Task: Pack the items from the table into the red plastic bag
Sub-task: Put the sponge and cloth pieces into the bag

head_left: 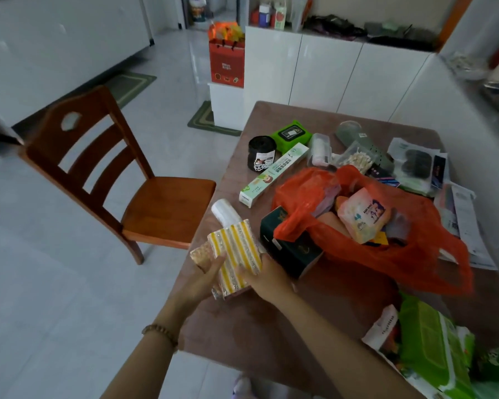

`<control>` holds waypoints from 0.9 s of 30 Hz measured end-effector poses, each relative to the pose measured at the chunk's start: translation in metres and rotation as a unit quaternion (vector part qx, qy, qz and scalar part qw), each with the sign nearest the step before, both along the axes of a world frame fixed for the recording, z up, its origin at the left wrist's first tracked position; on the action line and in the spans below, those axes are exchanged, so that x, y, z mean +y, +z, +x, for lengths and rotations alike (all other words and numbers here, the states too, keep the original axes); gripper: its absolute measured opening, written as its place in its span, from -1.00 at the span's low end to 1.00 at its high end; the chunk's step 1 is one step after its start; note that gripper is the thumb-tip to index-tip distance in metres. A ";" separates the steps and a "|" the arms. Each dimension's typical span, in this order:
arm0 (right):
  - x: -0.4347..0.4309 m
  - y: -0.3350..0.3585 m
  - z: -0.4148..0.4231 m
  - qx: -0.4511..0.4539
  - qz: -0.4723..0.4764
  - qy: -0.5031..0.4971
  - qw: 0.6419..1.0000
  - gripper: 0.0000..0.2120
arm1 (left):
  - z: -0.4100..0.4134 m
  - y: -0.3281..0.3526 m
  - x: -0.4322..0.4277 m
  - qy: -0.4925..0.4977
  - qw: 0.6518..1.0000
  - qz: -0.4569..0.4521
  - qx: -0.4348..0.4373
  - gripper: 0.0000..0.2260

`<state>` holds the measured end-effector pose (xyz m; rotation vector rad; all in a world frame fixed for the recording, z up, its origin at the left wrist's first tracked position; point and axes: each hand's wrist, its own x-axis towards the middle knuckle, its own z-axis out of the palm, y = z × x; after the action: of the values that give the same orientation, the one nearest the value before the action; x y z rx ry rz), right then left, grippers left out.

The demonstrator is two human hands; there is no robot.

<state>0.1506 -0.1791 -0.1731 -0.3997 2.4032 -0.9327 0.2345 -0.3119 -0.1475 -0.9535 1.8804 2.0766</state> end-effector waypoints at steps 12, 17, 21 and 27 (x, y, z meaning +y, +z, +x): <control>-0.032 -0.016 0.003 -0.297 -0.092 -0.070 0.948 0.35 | -0.004 -0.015 -0.027 0.043 0.996 0.043 -0.072 -0.53; -0.018 0.027 0.011 -0.309 -0.188 -0.001 0.932 -0.03 | 0.004 0.035 -0.027 0.004 0.999 0.042 0.024 -0.53; 0.006 0.086 -0.001 -0.220 -0.294 -0.010 0.930 -0.34 | -0.013 0.097 -0.018 -0.048 0.991 0.011 0.126 -0.38; 0.075 0.141 -0.047 -0.119 -0.412 -0.077 0.900 -0.14 | -0.075 0.150 0.028 -0.108 0.965 -0.001 0.238 -0.42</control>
<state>0.1036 -0.1043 -0.0325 -0.3593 1.7321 -1.9406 0.1591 -0.2843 0.0028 -0.2351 2.0810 2.3075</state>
